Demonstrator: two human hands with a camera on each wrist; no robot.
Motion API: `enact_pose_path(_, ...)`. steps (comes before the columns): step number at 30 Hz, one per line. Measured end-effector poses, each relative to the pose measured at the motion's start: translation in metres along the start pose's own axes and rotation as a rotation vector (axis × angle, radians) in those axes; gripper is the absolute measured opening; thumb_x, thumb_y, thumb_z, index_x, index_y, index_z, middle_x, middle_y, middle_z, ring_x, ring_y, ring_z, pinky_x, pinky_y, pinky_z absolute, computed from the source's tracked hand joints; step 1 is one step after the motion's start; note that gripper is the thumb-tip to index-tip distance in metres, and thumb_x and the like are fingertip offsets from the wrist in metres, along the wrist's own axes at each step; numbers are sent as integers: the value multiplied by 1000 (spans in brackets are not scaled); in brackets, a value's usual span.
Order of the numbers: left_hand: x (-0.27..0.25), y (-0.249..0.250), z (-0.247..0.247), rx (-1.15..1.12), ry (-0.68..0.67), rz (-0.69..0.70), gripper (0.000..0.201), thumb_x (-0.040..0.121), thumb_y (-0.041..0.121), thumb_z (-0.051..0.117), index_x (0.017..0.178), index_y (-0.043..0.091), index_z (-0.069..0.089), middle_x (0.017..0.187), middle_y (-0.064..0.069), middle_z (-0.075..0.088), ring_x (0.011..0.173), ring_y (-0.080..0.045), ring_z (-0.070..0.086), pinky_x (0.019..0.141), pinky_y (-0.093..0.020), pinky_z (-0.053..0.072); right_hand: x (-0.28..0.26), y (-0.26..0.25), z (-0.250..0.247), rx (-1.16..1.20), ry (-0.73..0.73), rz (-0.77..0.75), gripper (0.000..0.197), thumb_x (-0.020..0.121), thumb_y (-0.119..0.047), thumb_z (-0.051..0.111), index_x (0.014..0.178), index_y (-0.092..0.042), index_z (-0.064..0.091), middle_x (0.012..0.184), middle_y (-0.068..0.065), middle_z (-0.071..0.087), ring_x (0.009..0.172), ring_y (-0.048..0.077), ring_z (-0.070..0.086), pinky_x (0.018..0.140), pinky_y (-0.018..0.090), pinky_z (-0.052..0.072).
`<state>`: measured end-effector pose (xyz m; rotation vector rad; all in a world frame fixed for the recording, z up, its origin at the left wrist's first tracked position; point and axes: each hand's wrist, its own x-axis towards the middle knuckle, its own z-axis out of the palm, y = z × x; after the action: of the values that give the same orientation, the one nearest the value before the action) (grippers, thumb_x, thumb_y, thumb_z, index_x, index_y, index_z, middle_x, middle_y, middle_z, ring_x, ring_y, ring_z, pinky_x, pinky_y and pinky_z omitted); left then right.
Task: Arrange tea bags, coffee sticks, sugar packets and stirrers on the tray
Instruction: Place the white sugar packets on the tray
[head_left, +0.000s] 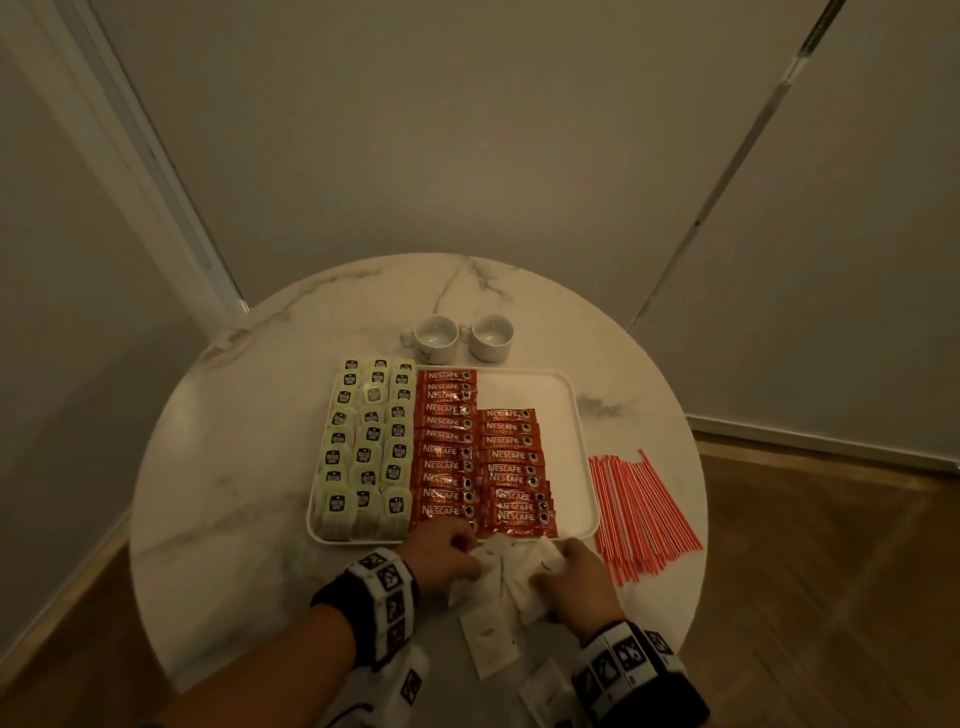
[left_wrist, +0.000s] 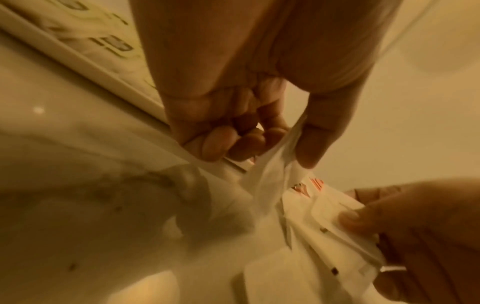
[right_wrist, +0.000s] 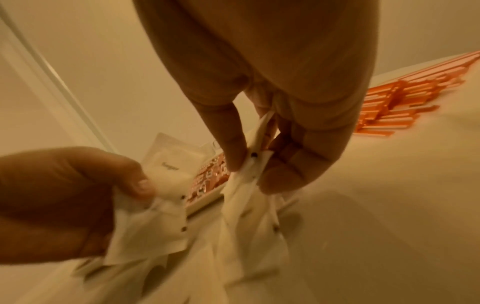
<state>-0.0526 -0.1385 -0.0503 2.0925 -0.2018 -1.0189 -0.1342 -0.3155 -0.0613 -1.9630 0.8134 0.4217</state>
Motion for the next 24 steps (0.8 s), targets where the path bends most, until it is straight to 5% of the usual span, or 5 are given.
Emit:
enact_pose_path(6,-9,1,-16,-471,89,-75,8,77,4,57,77,11,62,89,-13,66,86,-26,61,84,-46,53,4,-17,-16,170,-29,-62,33,81,-3,69,109,-11,55,105,7,63,92,25,65,74,42,60)
enact_pose_path(9,-13,6,-16,-947,30,-84,37,82,-13,37,108,2,59,92,-21,67,86,-34,62,79,-56,52,-1,-33,-24,501,-82,-95,32,83,4,65,113,-6,57,109,16,67,96,33,67,82,51,57)
enact_pose_path(12,-16,16,-15,-1164,-20,-51,58,80,-15,28,118,19,56,112,-19,59,102,-43,57,74,-63,52,-4,-47,-25,809,-188,-124,34,84,8,61,116,-3,56,109,19,69,102,38,66,90,59,51)
enact_pose_path(16,-20,30,-14,-1249,-189,17,46,84,2,47,118,29,61,115,-14,67,105,-41,61,64,-55,55,-1,-60,-14,846,-142,-164,34,84,8,61,116,-3,55,108,21,69,100,38,67,88,60,52)
enact_pose_path(24,-1,31,-17,-1031,214,44,24,90,4,59,113,12,61,105,-25,66,75,-31,68,50,-35,55,5,-75,-21,304,-83,-387,52,91,1,54,122,-42,58,120,-2,63,109,16,62,91,43,55)
